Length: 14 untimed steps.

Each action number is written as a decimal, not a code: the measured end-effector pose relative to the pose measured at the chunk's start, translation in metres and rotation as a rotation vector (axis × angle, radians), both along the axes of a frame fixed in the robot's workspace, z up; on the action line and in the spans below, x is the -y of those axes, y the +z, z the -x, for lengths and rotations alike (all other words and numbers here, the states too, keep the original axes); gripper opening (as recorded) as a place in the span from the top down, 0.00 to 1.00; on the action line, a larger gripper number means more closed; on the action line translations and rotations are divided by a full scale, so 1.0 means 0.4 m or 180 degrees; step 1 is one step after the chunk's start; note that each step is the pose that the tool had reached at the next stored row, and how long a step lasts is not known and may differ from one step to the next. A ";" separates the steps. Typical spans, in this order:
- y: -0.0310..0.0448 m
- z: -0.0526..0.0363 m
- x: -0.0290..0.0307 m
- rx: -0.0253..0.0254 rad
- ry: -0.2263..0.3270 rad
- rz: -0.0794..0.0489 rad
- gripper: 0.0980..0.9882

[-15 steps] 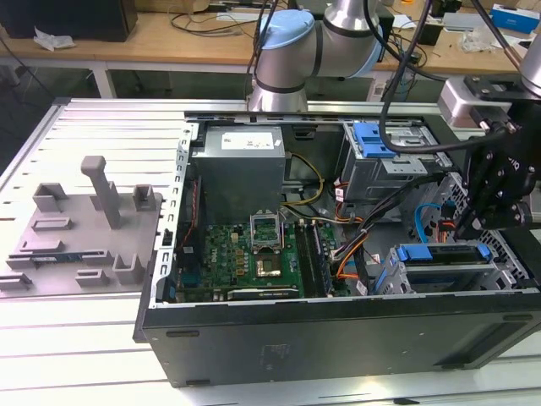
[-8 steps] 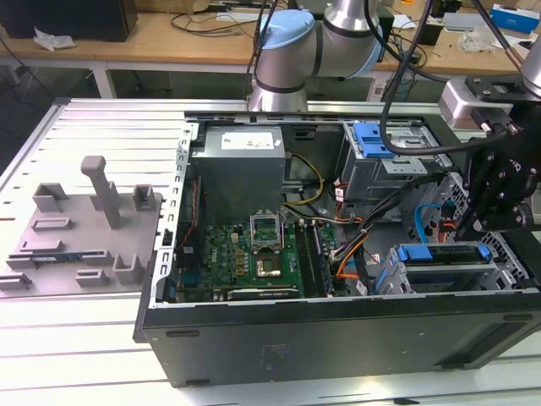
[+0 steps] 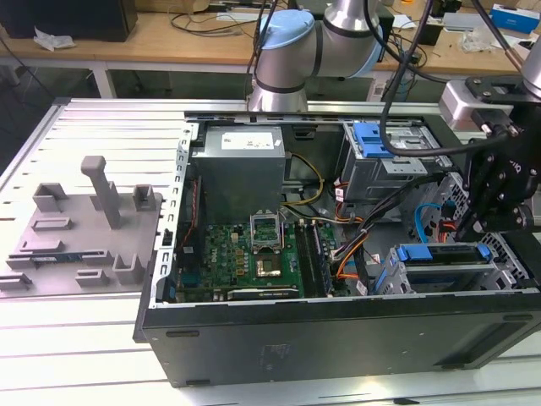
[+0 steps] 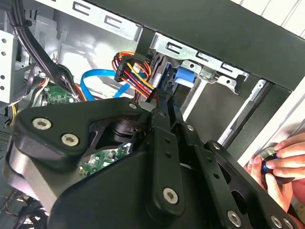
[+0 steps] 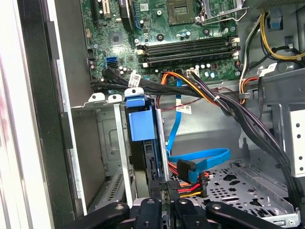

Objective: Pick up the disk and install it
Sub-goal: 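Insert the first disk wire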

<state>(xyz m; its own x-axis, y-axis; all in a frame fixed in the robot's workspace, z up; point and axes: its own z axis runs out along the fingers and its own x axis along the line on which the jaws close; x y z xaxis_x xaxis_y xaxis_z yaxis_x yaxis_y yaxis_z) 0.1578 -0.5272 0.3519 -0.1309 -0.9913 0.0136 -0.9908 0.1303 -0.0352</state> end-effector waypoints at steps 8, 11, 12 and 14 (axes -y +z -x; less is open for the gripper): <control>0.000 0.002 0.011 0.0012 0.0069 -0.0020 0.92; 0.000 0.002 0.010 0.0012 0.0054 -0.0020 0.92; 0.000 0.002 0.009 0.0012 0.0046 -0.0020 0.92; 0.000 0.003 0.007 0.0012 0.0023 -0.0018 0.92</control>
<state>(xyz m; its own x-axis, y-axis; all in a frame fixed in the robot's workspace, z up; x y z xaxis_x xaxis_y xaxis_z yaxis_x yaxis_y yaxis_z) 0.1568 -0.5299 0.3518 -0.1237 -0.9923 0.0076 -0.9916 0.1233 -0.0382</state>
